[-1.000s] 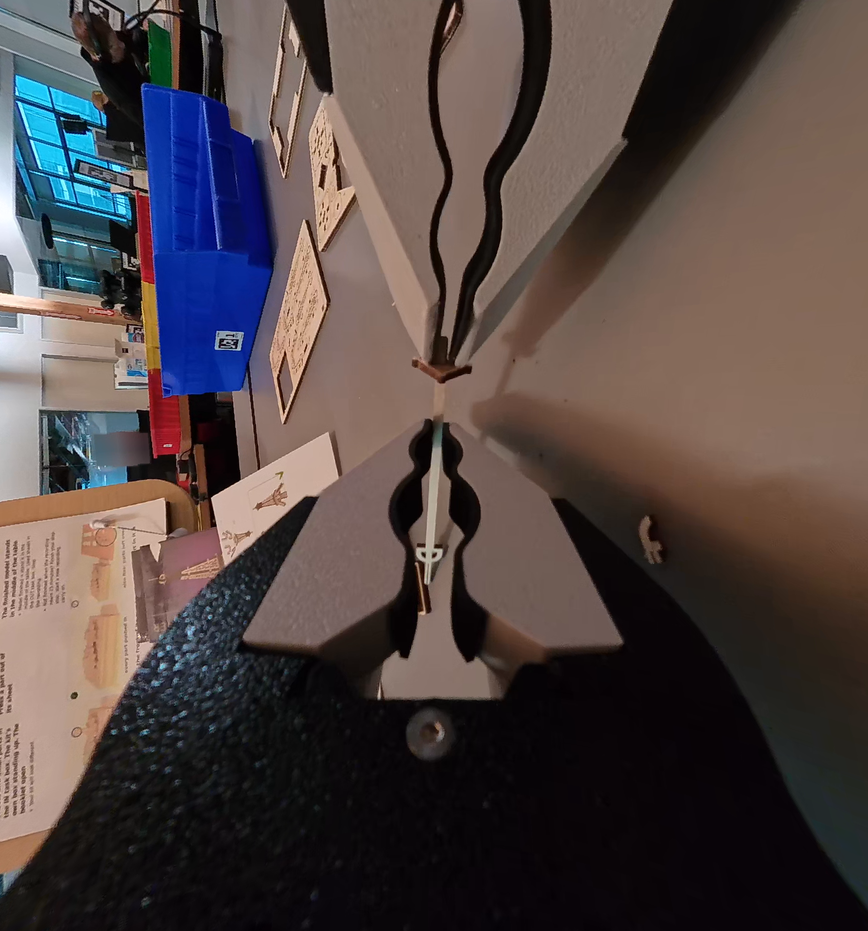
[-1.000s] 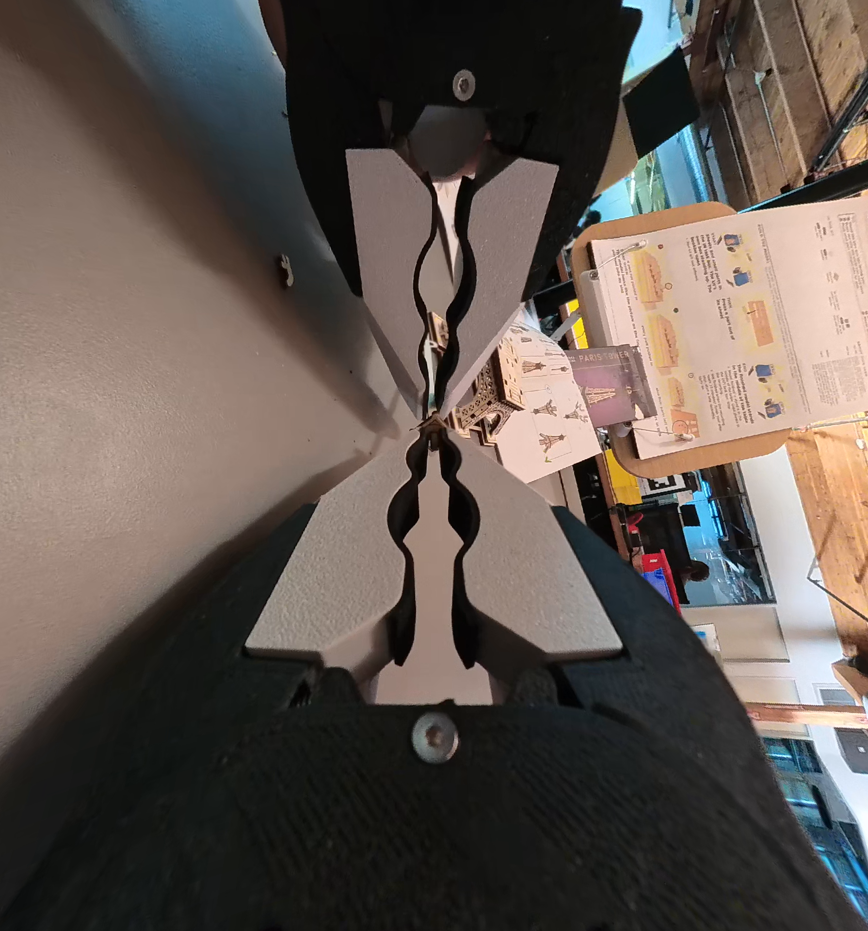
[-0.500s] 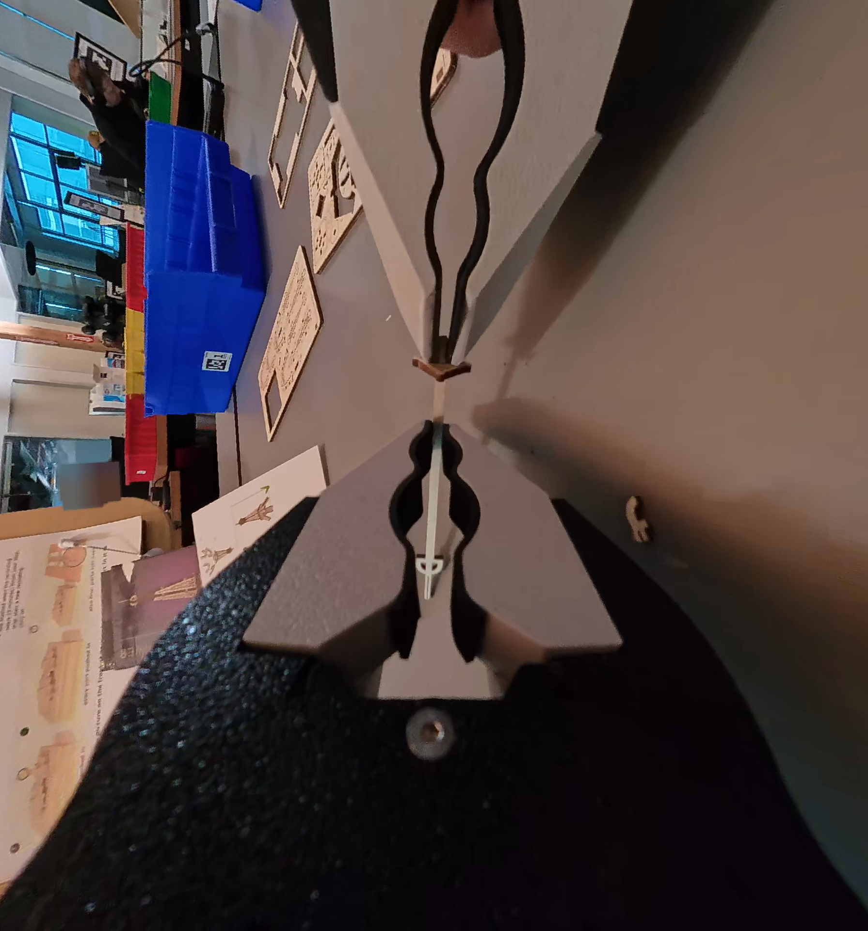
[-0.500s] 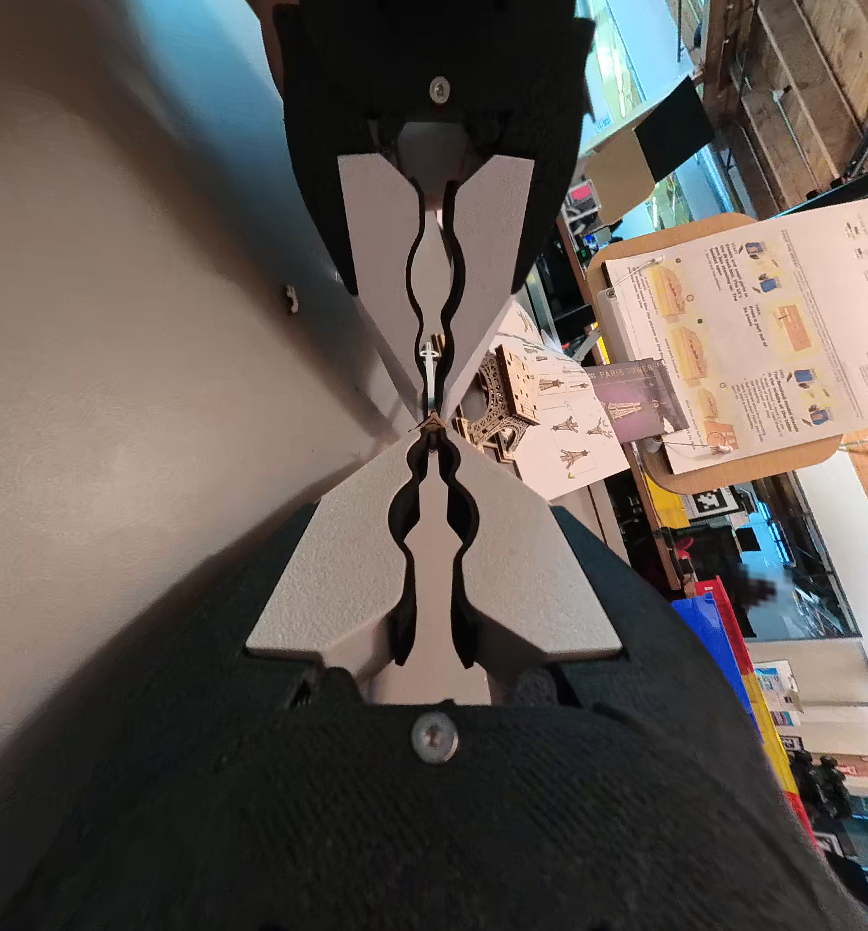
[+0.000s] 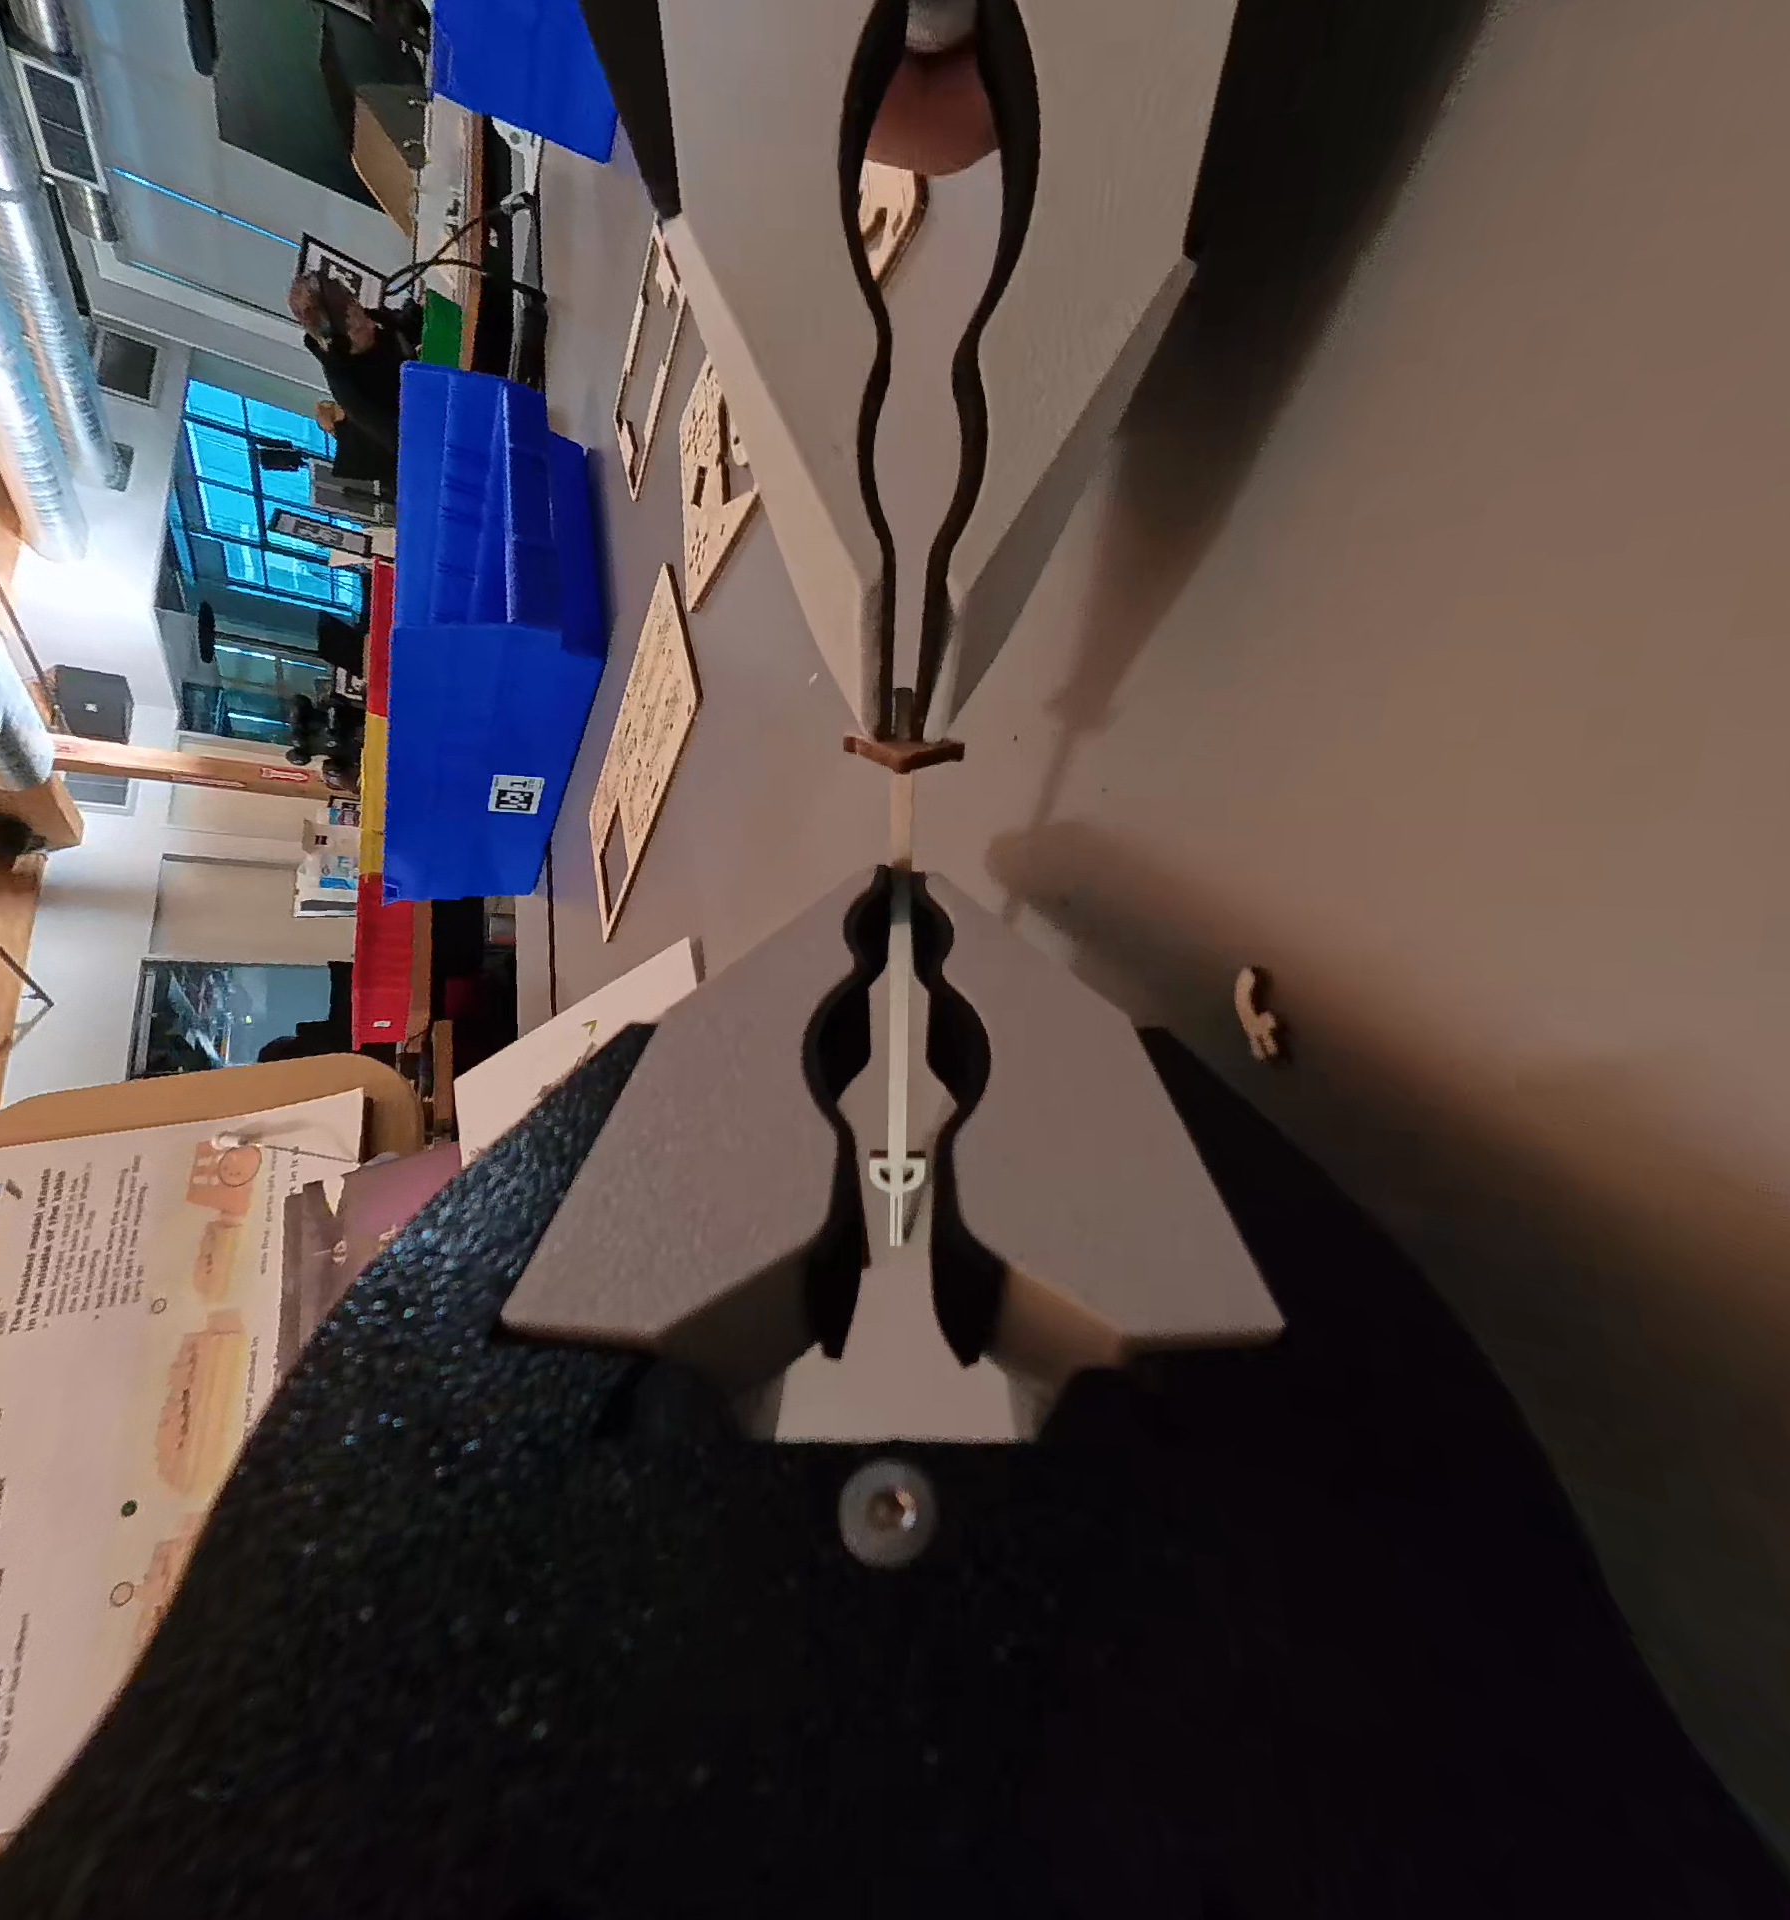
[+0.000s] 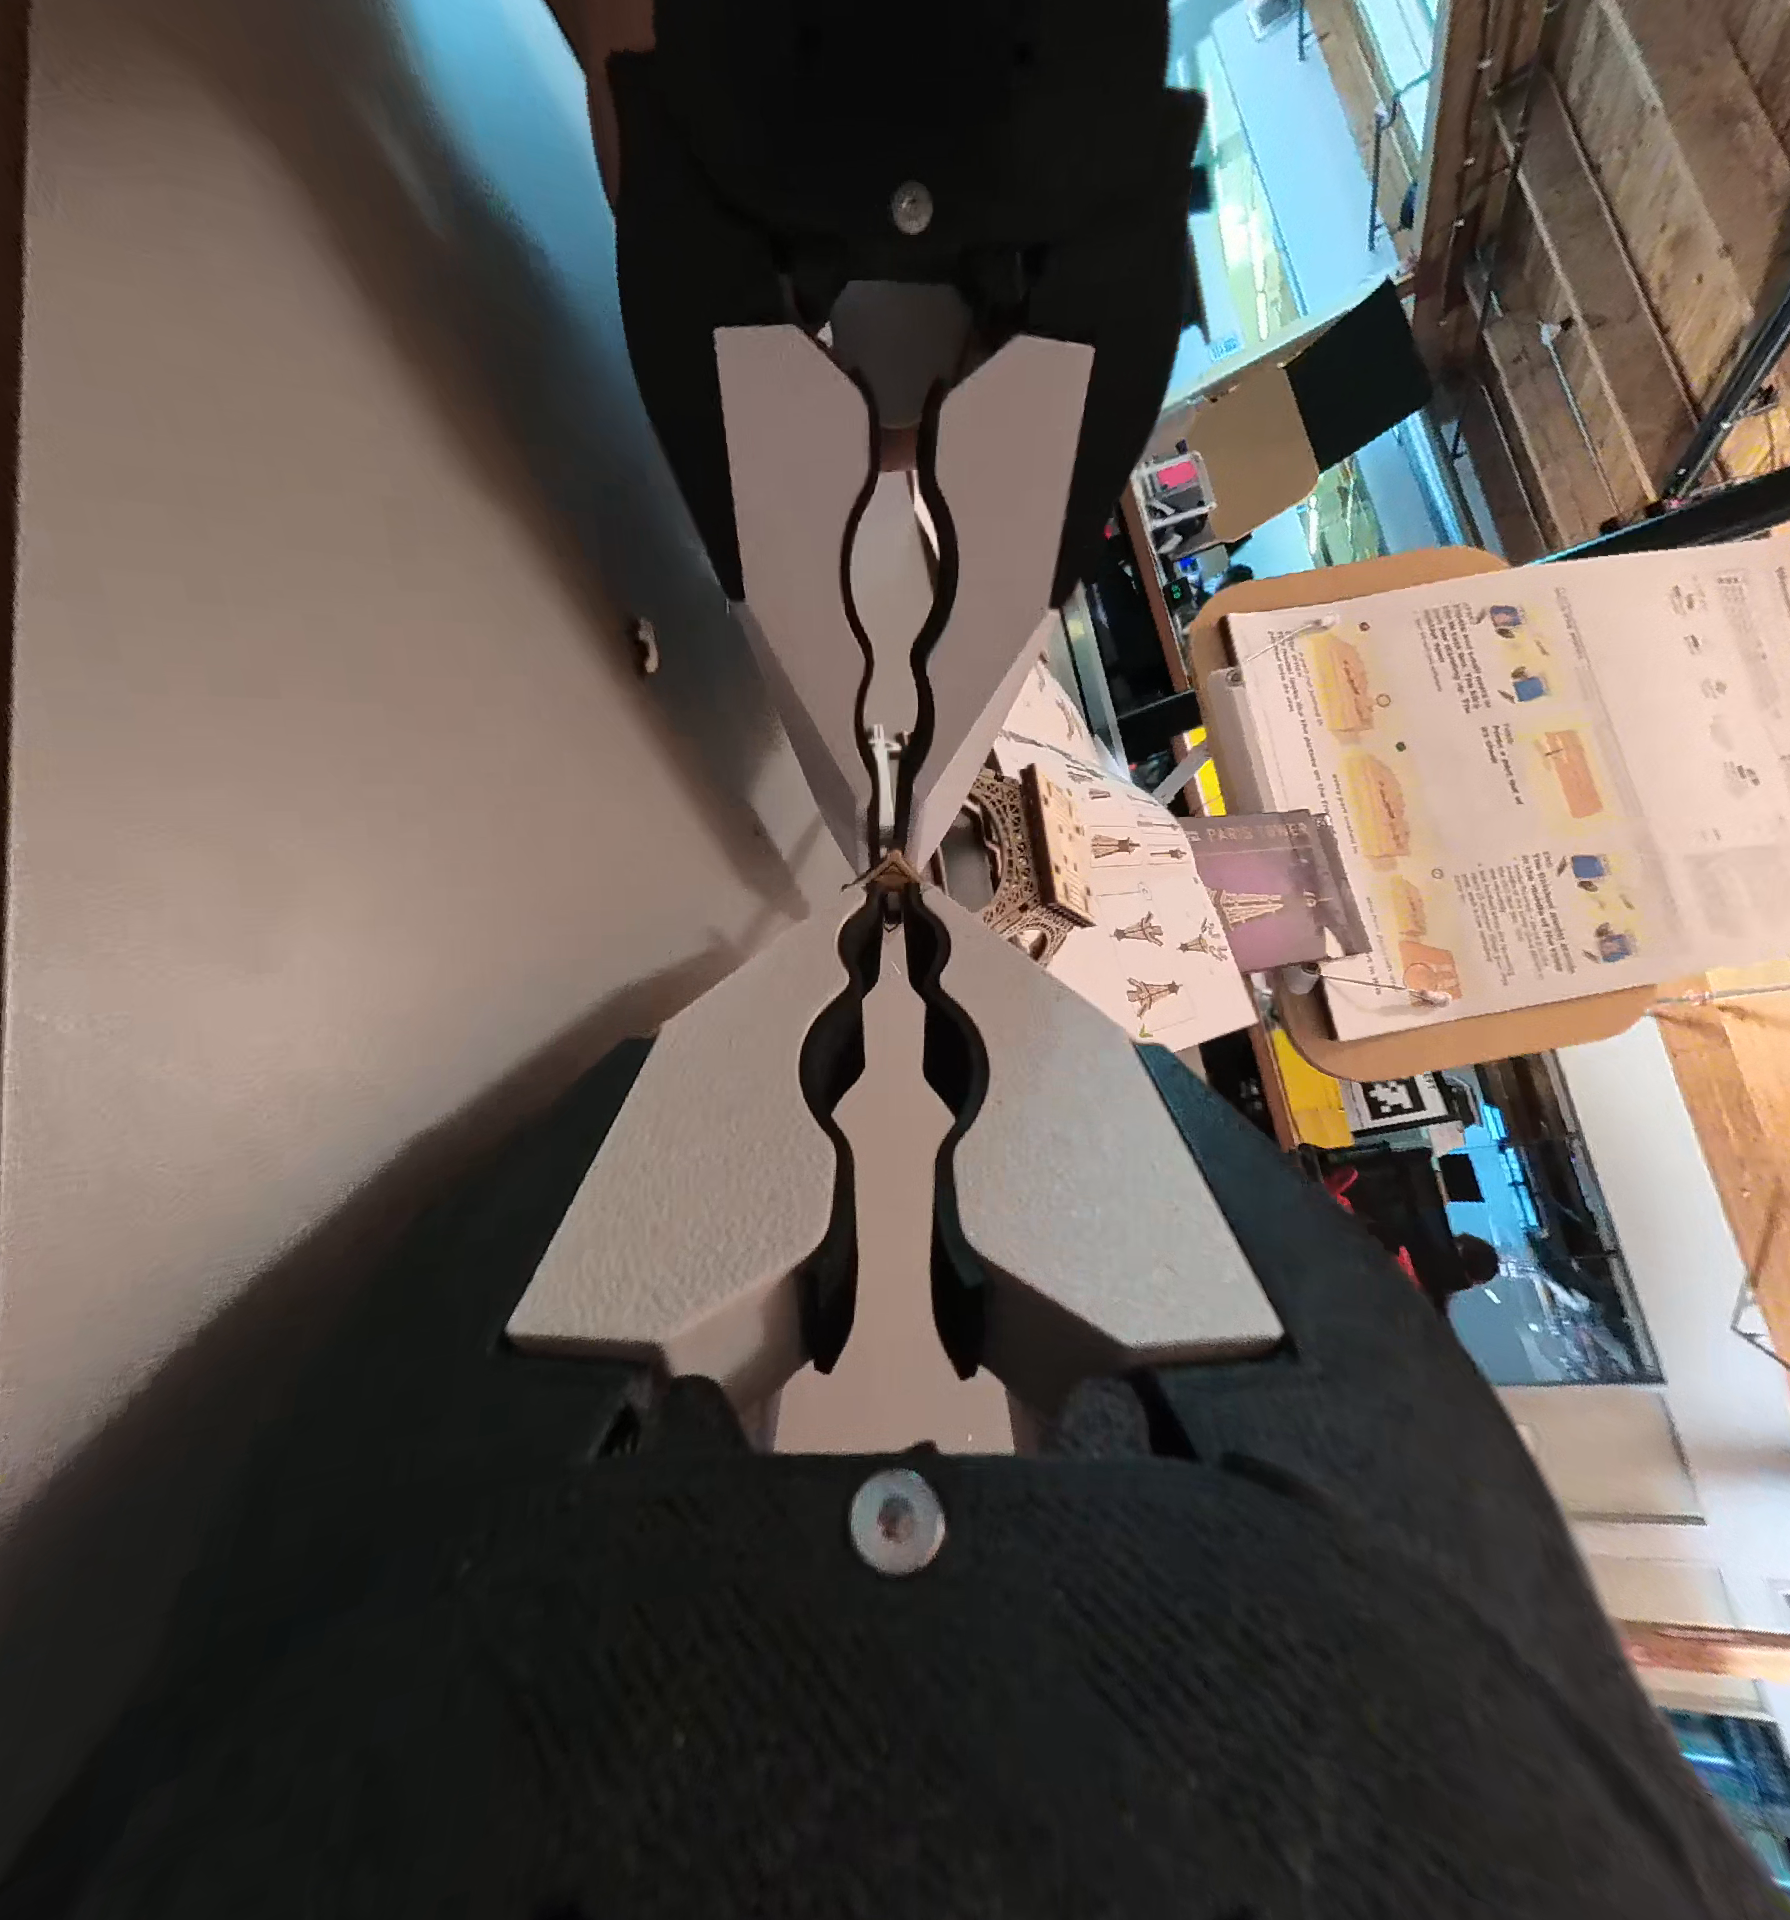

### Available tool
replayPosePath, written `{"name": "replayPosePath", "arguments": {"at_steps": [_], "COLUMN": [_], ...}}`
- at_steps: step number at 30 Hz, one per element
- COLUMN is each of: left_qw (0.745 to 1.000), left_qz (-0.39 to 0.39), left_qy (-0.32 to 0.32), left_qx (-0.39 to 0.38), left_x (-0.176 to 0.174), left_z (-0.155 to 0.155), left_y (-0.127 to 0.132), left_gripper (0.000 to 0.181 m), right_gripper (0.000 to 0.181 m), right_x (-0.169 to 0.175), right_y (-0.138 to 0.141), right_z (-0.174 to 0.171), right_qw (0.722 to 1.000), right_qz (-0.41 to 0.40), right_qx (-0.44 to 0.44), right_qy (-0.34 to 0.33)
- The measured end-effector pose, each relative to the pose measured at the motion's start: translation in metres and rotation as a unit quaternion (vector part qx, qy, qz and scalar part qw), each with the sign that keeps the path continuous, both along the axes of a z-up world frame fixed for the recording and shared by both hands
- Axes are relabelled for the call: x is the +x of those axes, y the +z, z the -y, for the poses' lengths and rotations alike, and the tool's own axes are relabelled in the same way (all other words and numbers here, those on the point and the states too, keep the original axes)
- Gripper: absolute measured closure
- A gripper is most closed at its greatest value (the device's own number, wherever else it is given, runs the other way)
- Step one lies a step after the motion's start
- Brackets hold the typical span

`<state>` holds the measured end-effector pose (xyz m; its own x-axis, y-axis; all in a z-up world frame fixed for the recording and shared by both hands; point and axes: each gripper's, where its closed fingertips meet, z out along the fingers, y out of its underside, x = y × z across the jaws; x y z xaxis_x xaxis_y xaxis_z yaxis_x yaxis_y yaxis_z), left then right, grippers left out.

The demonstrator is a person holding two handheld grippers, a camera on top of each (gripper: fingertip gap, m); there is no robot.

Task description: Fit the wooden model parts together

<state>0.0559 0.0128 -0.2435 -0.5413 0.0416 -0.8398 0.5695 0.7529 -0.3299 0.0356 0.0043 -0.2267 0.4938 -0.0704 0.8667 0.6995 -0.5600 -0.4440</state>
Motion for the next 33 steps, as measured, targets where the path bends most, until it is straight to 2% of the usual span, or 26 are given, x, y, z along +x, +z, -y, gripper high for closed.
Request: {"name": "replayPosePath", "arguments": {"at_steps": [15,19,23,33], "left_qw": [0.999,0.999,0.998,0.998], "left_qz": [0.036,0.035,0.048,0.040], "left_qy": [0.012,0.017,0.028,0.027], "left_qx": [0.002,0.002,0.011,-0.028], "left_x": [-0.013,-0.014,-0.016,-0.018], "left_z": [-0.005,-0.005,-0.006,-0.007], "left_y": [-0.010,-0.010,-0.009,0.003], "left_gripper": [0.181,0.181,0.181,0.181], "right_gripper": [0.180,0.180,0.180,0.180], "right_x": [-0.010,-0.011,-0.011,-0.013], "right_y": [-0.015,-0.015,-0.015,-0.001], "right_z": [-0.003,-0.004,-0.004,-0.005], "right_qw": [0.998,0.996,0.998,0.999], "right_qz": [-0.020,0.051,0.020,0.030], "right_qx": [-0.033,-0.059,-0.044,-0.003], "right_qy": [0.052,0.038,0.041,0.039]}}
